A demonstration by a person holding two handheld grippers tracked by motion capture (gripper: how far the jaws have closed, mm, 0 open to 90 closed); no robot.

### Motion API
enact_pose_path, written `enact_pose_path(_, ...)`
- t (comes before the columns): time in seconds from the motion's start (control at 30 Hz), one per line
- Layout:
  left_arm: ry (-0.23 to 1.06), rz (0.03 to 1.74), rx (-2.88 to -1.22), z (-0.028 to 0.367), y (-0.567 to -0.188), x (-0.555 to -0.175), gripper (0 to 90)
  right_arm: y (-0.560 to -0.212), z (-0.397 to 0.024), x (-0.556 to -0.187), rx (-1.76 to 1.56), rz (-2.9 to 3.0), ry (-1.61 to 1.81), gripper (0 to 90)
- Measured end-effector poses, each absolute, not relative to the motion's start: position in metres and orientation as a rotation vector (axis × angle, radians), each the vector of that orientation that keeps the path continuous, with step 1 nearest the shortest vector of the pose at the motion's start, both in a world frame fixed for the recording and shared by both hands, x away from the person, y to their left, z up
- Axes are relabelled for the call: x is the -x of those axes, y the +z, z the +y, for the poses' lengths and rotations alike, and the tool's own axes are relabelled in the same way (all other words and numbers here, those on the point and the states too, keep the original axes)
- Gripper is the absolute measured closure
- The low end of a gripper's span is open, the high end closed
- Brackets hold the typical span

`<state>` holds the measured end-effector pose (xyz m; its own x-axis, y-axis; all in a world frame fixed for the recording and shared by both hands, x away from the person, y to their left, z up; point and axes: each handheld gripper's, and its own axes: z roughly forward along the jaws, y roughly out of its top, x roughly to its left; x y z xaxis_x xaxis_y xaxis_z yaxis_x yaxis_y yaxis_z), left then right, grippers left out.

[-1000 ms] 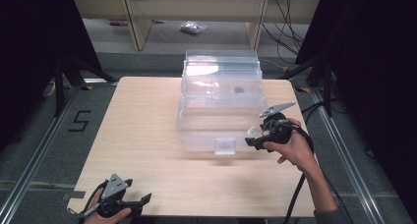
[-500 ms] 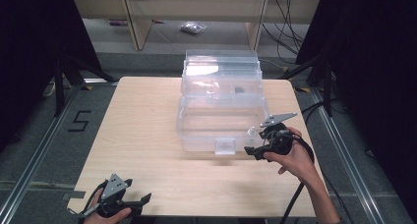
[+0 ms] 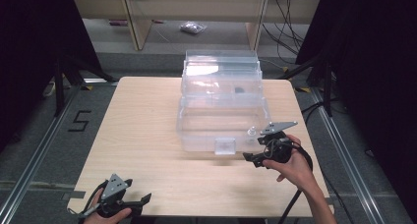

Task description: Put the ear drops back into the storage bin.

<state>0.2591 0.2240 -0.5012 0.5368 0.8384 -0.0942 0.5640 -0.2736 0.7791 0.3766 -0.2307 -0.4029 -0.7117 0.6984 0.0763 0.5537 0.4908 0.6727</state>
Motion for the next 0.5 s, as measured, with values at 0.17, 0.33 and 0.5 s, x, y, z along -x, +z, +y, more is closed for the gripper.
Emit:
enact_pose_path(0.17, 0.420, 1.136, -1.954, 0.223, -0.502, -0.259, 15.3, -0.408, -0.232, -0.373, -1.061, 2.533, 1.026, 20.4)
enact_pose_path(0.33, 0.423, 1.134, -1.962, 0.224, -0.501, -0.259, 15.3, -0.414, -0.231, -0.367, -1.104, 2.496, 1.055, 20.3)
enact_pose_path(0.5, 0.422, 1.133, -1.962, 0.224, -0.501, -0.258, 15.3, -0.420, -0.233, -0.365, -1.105, 2.477, 1.078, 20.3)
